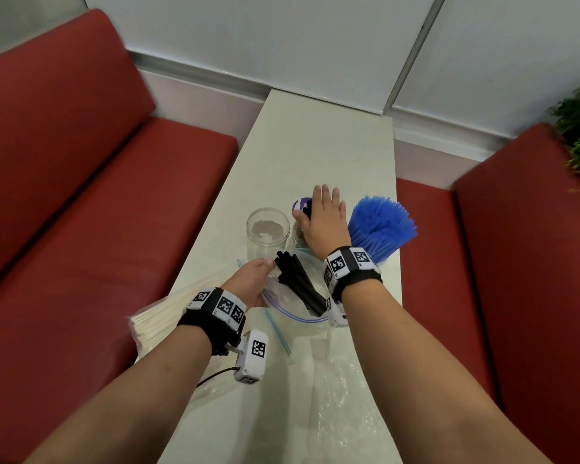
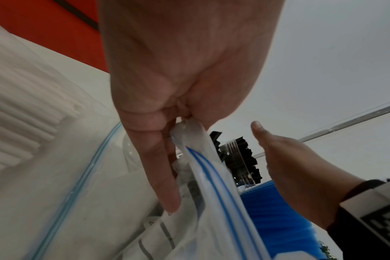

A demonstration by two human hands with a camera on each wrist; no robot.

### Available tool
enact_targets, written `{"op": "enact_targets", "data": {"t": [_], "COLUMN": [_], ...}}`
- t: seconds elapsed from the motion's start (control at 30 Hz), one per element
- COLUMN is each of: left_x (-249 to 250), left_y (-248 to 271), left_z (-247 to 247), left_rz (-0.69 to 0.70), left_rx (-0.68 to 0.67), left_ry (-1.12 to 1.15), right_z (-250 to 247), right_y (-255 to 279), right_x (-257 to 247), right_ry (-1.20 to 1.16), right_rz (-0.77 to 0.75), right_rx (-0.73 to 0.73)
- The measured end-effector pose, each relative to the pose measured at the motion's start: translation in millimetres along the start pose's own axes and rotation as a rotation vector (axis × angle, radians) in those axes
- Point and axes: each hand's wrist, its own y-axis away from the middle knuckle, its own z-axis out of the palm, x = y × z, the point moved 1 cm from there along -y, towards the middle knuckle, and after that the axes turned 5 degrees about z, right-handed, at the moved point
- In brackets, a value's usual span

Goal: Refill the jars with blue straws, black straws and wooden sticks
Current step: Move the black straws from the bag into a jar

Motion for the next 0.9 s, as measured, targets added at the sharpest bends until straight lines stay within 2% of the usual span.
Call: {"op": "enact_targets", "data": {"t": [0.07, 0.13, 0.23, 0.3, 0.33, 0.4, 0.53, 0.6, 0.73, 0.9], "left_x": [0.1, 0.9, 0.8, -1.6, -2.9, -4.7, -7.0, -8.4, -11.4, -17.2], "left_y": [2.1, 3.9, 5.1, 6.6, 6.9, 7.3, 13.3, 16.9, 24.3, 29.5], "left_z": [-1.7, -2.5, -1.5, 0.5, 1.8, 5.5, 11.2, 14.7, 21.0, 16.6], "left_rz": [0.011, 0.025, 0.043, 0.043, 0.037, 0.029, 0.026, 0.032, 0.048, 0.04], "left_rx": [0.0, -0.023, -0.032, -0.02, -0.017, -0.009, 0.055, 0.044, 0.011, 0.024], "left_ry": [-0.051, -0.113, -0.182, -0.117, -0.065, 0.029, 0.153, 0.21, 0.238, 0.25], "right_z": [-0.3, -6.6, -21.0, -24.5, -21.3, -6.9, 28.7, 41.6, 57.5, 68.0], "right_y": [6.4, 12.7, 31.3, 54.8, 67.4, 90.6, 124.9, 133.6, 140.7, 144.8], "right_x": [1.3, 1.9, 1.3, 1.1, 0.9, 2.0, 13.3, 20.7, 28.8, 30.2], "right_ry": [0.016, -0.08, -0.411, -0.631, -0.712, -0.778, -0.678, -0.616, -0.619, -0.629], "right_rz": [0.009, -0.008, -0.047, -0.004, 0.021, 0.052, 0.093, 0.123, 0.173, 0.203], "right_rx": [-0.081, -0.064, 0.186, 0.298, 0.268, 0.12, -0.101, -0.182, -0.16, -0.052]}}
